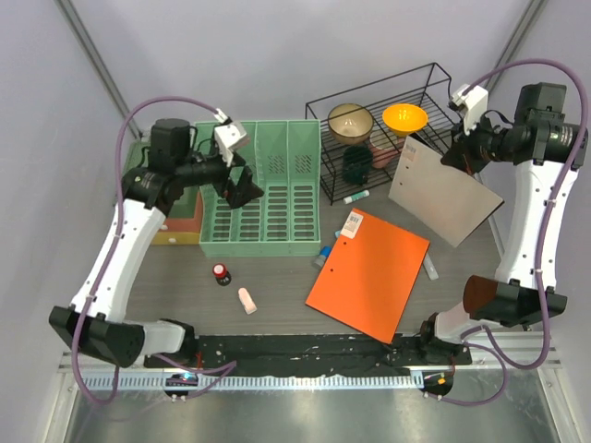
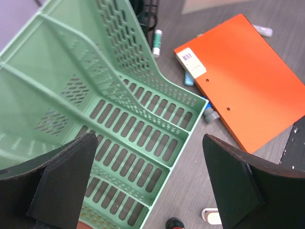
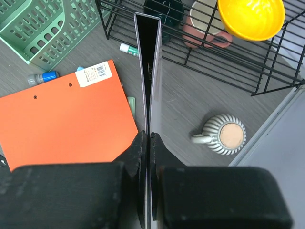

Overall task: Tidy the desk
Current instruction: Pick up the folder from the folder.

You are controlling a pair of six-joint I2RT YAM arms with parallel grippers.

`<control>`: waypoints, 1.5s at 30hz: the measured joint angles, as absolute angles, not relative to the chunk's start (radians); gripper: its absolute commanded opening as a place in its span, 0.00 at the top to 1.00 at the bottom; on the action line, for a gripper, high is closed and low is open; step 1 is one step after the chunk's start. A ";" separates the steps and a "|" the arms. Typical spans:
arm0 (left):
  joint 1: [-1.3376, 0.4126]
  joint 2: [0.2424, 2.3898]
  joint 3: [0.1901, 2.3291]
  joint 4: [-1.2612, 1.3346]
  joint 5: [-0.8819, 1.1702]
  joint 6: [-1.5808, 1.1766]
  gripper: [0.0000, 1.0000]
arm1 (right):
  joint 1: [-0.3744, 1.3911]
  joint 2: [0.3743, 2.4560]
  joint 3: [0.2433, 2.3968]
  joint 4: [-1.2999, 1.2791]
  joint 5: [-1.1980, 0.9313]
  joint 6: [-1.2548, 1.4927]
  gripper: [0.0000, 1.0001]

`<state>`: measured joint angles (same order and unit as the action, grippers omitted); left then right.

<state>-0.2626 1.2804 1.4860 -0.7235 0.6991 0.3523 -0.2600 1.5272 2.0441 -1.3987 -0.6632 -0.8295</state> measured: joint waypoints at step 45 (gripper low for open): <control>-0.594 1.737 1.788 -0.549 0.875 0.324 0.00 | 0.092 1.401 2.136 -1.394 -0.638 -0.721 0.99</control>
<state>-0.5938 1.7370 1.7882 -0.5491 0.8749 0.3237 0.0917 1.4006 2.1357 -1.3937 -0.6384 -0.7212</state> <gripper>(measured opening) 0.996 0.056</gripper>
